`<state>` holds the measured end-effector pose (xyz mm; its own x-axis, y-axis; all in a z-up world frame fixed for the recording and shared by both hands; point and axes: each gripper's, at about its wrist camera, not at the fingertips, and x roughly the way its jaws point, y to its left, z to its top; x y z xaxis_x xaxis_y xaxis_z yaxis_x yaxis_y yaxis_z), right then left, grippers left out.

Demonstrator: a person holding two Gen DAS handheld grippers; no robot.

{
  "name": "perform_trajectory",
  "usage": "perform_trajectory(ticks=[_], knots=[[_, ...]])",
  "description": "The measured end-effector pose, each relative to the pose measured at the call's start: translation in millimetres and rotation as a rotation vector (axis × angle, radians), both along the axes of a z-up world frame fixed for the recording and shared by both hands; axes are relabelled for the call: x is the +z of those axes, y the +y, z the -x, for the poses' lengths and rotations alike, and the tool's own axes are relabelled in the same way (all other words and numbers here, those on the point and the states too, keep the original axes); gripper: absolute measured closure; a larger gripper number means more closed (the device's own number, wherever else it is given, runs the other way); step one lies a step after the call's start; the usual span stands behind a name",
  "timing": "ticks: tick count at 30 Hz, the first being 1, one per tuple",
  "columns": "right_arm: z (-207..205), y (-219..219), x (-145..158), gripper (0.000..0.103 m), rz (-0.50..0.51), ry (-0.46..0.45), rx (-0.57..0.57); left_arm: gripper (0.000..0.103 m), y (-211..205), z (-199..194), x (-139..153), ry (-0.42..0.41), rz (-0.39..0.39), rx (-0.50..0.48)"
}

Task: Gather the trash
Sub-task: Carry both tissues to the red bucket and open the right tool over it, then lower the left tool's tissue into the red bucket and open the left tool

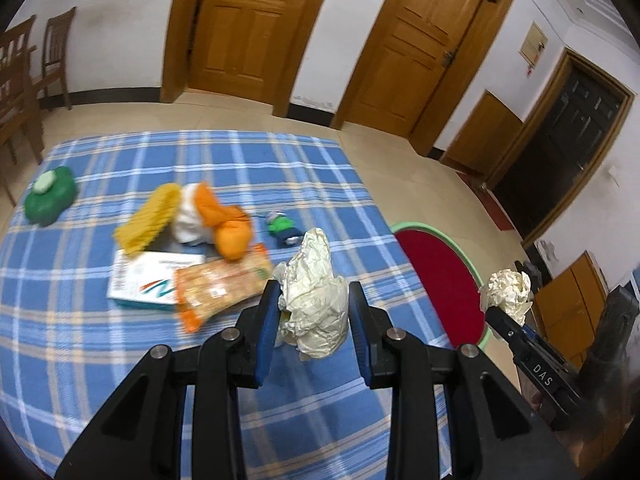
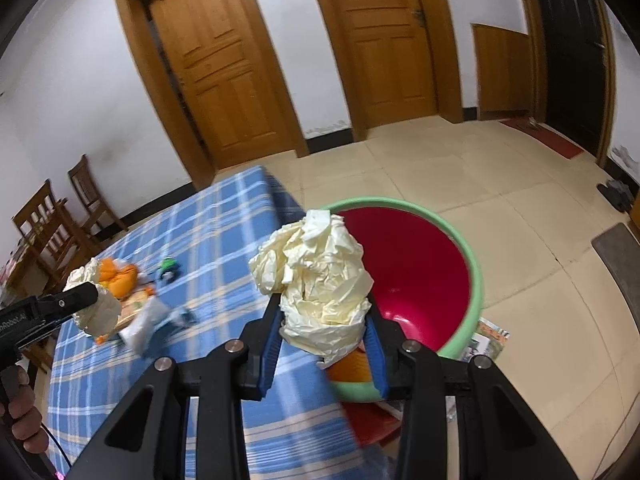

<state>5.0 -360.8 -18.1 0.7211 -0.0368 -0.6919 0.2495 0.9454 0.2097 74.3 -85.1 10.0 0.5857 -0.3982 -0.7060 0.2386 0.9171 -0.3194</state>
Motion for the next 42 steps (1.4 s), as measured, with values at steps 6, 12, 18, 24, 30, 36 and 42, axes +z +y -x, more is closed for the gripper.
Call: perform_trajectory(ticks=[6,12,18,24,30,36,42], knots=[[-5.4,-26.3,-17.4,0.062,-0.009,0.038,-0.052,0.07,-38.1,-16.5,-4.5,0.009,-0.002,-0.073],[-14.2,-42.3,-35.7,0.059,-0.019,0.067,-0.071,0.07,-76.6,-27.5,-8.1,0.009,-0.013,-0.139],[-16.5,-53.2,-43.4,0.051,-0.033,0.063,-0.081,0.07,-105.4,-36.4,-13.7,0.016,-0.027,-0.19],[-9.5,-63.6,-40.2,0.047,-0.04,0.037,-0.101,0.07,-128.7,-43.3,-20.7,0.032,-0.041,-0.227],[1.5,-70.5,-32.7,0.045,-0.041,0.007,-0.132,0.07,-151.8,-42.7,-27.4,0.037,-0.048,-0.272],[13.7,-80.2,-29.4,0.045,-0.05,-0.008,-0.156,0.07,-173.5,-40.1,-37.7,0.05,-0.052,-0.316],[23.0,-89.4,-27.0,0.044,-0.074,-0.02,-0.178,0.061,-192.3,-39.8,-40.9,0.038,-0.057,-0.336]])
